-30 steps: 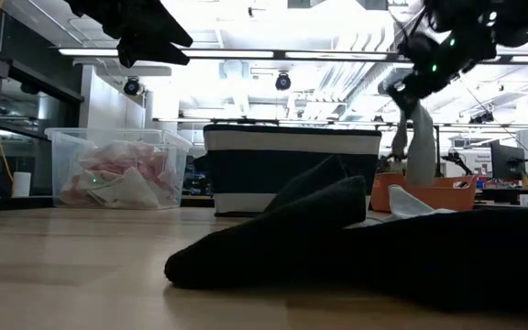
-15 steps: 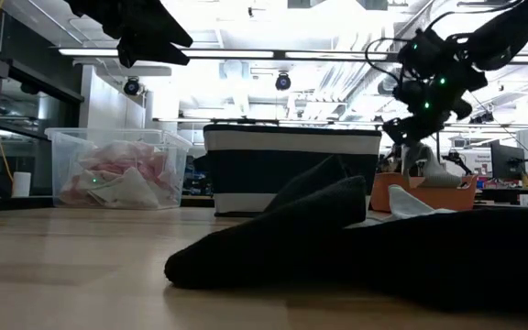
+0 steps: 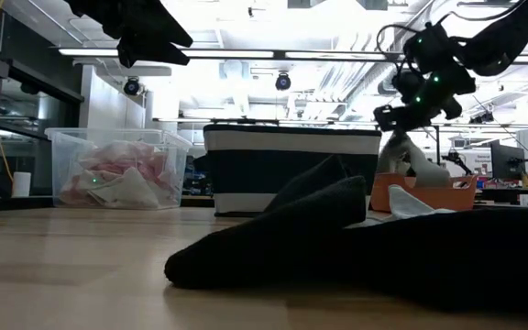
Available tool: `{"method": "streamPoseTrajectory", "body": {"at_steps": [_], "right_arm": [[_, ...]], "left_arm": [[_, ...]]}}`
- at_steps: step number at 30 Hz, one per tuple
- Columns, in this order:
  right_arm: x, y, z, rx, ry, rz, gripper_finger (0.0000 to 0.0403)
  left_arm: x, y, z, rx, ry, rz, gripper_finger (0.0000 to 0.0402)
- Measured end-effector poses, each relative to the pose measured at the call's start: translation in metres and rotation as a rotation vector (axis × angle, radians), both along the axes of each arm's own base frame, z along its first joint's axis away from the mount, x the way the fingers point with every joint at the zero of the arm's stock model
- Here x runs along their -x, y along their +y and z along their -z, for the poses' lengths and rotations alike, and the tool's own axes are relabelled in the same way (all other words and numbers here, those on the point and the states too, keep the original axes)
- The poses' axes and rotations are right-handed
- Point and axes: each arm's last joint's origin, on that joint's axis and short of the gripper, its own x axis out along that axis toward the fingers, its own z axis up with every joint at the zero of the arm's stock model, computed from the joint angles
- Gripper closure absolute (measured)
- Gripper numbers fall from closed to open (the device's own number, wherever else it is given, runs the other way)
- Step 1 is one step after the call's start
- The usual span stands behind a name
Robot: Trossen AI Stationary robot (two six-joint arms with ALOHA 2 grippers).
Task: Pick & Place Cloths
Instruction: Put the dark gray sock into the orange bin
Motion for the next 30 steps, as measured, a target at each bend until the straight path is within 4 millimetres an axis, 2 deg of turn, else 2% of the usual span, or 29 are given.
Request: {"method": "streamPoseTrajectory", "body": {"at_steps": [6,9,18,30], "right_arm": [[0.003,-0.008,-0.021,0.186,-0.044,0.015,0.0399],[0.004,-0.009,-0.024,0.217,-0.052,0.001,0.0399],[0.006,-0.005,0.001,-0.018,0.017,-0.013,0.0399],[0.012,0.003,0.021,-0.219,0.037,0.034,0.0398]], "left_arm": [[0.0,0.0,0.0,0.0,0.0,0.0,0.0195],[0.0,0.0,0.0,0.0,0.0,0.0,0.0195],[0.0,0.0,0.0,0.001,0.0,0.0,0.0195],[0.0,0.0,0.0,0.001,0.001,0.0,0.0195]]}}
